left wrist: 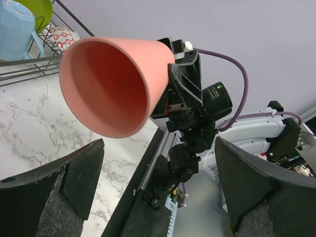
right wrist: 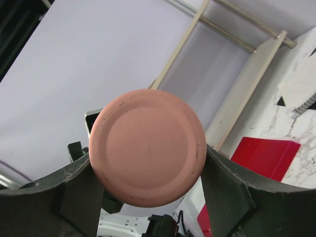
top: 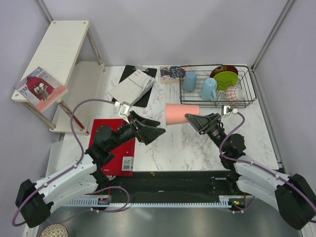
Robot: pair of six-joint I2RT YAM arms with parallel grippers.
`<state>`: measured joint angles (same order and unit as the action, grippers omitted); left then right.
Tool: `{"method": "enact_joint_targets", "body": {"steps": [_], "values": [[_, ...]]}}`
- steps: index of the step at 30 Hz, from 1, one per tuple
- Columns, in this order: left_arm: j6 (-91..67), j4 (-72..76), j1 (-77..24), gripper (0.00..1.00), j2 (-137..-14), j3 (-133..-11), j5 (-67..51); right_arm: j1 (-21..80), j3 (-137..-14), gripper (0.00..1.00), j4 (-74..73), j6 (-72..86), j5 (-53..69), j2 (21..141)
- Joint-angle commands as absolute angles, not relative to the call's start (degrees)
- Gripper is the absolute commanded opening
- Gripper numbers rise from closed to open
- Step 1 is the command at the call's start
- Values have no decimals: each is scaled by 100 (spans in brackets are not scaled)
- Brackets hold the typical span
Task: Unload the mixed dishes from the dish rack
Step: Pick up the cup from the dish rack.
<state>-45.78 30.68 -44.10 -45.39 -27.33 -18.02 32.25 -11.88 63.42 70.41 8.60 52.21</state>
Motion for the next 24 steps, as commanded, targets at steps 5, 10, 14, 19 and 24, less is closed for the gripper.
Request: {"method": "enact_joint_targets", "body": {"steps": [5, 10, 14, 19, 24], "values": [[-4667, 3576, -4412, 92, -4842, -2892, -1977, 3603, -1292, 0, 6698, 6926, 1239, 5071], [-4764, 3858, -4403, 79, -5054, -2918, -2127, 3779, -1327, 0, 6662, 6829, 1318, 5352], [-4729, 3841, -4403, 71, -5054, -2953, -2136, 3955, -1336, 0, 6688, 6733, 1318, 5528], [-4536, 3561, -4412, 37, -5010, -3049, -2127, 4017, -1266, 0, 6566, 6610, 1248, 5555], [-4158, 2175, -4403, 2, -5123, -3559, -2013, 4017, -1633, 29, 4876, 5987, 1090, 5038]]}}
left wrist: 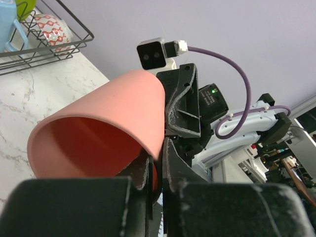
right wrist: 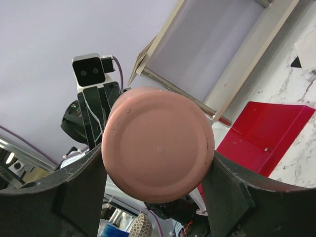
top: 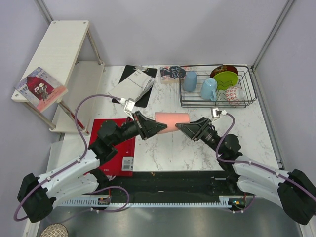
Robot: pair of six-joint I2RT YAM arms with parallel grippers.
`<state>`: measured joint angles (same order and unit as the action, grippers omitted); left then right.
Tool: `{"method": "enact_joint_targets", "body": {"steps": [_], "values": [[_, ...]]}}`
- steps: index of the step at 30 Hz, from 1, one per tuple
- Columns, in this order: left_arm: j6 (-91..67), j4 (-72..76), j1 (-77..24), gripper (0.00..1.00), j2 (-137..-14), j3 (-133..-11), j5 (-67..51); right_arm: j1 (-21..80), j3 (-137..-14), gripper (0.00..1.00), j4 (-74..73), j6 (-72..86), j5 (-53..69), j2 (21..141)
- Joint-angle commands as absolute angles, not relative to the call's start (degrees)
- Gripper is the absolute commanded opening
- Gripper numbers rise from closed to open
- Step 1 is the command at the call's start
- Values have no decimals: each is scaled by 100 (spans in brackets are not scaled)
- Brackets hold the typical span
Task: Unload the mixed dishes from the dish rack
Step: Pick up the cup from the dish rack, then place the cup at the center of the board.
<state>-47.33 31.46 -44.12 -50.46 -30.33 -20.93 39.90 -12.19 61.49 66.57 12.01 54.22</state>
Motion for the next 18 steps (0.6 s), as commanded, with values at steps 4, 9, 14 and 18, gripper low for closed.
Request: {"method": "enact_joint_targets", "body": {"steps": [4, 9, 14, 18], "values": [[-3605, 917, -4395, 2, -5273, -4077, -1811, 4034, -2196, 98, 2843, 4960, 520, 4518], [-2831, -1112, -4395, 2, -5712, -5403, -696, 4025, -3345, 98, -221, 4272, -1724, 4175], [-2198, -3070, -4394, 2, -6816, -6860, 752, 4025, -3972, 98, -1685, 4061, -3277, 4113], [-1759, -4155, -4351, 2, -8090, -7821, 1063, 4025, -4104, 98, -1916, 4061, -3446, 4174]]}}
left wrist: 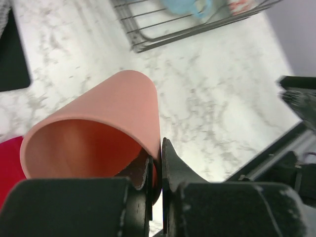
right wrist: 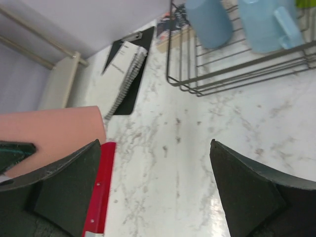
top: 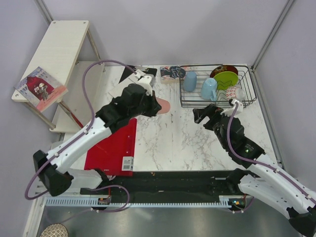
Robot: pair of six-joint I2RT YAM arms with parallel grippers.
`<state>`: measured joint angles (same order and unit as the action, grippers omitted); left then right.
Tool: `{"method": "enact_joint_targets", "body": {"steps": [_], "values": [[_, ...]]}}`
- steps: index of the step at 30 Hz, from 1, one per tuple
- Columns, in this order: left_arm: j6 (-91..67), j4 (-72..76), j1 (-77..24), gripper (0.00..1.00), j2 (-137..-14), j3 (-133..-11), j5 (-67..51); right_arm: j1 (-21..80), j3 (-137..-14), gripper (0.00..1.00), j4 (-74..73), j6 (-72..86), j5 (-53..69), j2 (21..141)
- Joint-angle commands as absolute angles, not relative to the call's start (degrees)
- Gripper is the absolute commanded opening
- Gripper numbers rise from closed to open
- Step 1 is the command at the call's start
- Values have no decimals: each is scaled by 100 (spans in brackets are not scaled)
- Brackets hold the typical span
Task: Unload the mixed dishes from the dish rack
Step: Place the cup at the center of the board.
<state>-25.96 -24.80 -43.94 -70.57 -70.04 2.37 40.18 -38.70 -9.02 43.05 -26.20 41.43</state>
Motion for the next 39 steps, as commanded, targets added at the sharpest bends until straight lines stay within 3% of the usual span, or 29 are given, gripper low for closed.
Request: {"method": "enact_joint_targets", "body": {"steps": [1, 13, 25, 33, 38, 39], "values": [[-1706, -4305, -4342, 2, -8330, -8144, 1090, 4025, -4104, 98, -1942, 4061, -3376, 4210], [-1389, -4931, -3631, 2, -10923, -9877, 827, 4025, -4017, 98, -2250, 3885, -3138, 4175], [-1231, -5124, -3498, 2, -11654, -10415, 1072, 4025, -3867, 98, -2224, 3894, -3032, 4289], [-1257, -5326, -3498, 22, -11619, -10485, 1230, 4025, -3929, 98, -2188, 3876, -2988, 4447], [-1318, -5326, -3516, 27, -11312, -10538, 1222, 4017, -3955, 98, -2188, 3876, -2997, 4438], [-1336, -5326, -3516, 33, -11259, -10564, 1222, 4025, -3972, 98, -2188, 3867, -2997, 4438]]}}
